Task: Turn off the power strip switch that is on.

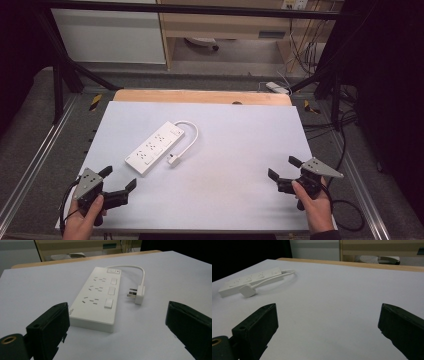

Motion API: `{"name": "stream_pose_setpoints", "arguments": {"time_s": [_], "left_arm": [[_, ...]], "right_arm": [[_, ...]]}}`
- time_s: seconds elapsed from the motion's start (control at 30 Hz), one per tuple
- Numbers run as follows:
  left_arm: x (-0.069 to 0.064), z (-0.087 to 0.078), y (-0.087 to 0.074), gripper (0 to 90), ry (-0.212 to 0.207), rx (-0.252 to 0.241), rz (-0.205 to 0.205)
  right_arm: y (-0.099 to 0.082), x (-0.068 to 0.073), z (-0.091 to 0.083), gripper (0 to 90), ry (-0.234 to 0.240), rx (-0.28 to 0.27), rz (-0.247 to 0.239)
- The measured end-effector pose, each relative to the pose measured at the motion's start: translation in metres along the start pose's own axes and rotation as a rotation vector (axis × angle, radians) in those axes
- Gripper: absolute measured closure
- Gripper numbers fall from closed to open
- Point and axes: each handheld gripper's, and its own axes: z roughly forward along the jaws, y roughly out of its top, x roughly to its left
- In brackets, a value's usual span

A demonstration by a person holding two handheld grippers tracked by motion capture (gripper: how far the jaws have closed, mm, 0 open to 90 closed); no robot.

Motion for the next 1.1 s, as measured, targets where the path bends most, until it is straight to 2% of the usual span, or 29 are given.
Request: {"name": "stream_pose_setpoints", "arguments": {"time_s": [0.23,0.5,0.67,1.0,1.1], "left_arm": [[0.0,0.0,0.0,5.3,0.002,0.001,0.002],[0.0,0.001,-0.001,5.2,-0.001,0.005,-0.002],[0.001,0.0,-0.001,5.2,0.002,0.007,0.002],[0.001,0.001,-0.002,5.2,0.006,0.015,0.006],[0.002,0.001,-0.002,5.3,0.004,0.017,0.003]], "right_arm": [[0.007,0.01,0.008,5.0,0.013,0.014,0.021],[0.025,0.021,0.018,5.5,0.04,0.018,-0.013],[0.037,0.025,0.025,4.8,0.046,0.008,-0.016],[0.049,0.036,0.04,4.3,0.044,0.02,-0.036],[0.054,0.043,0.045,4.3,0.059,0.02,-0.038]]}}
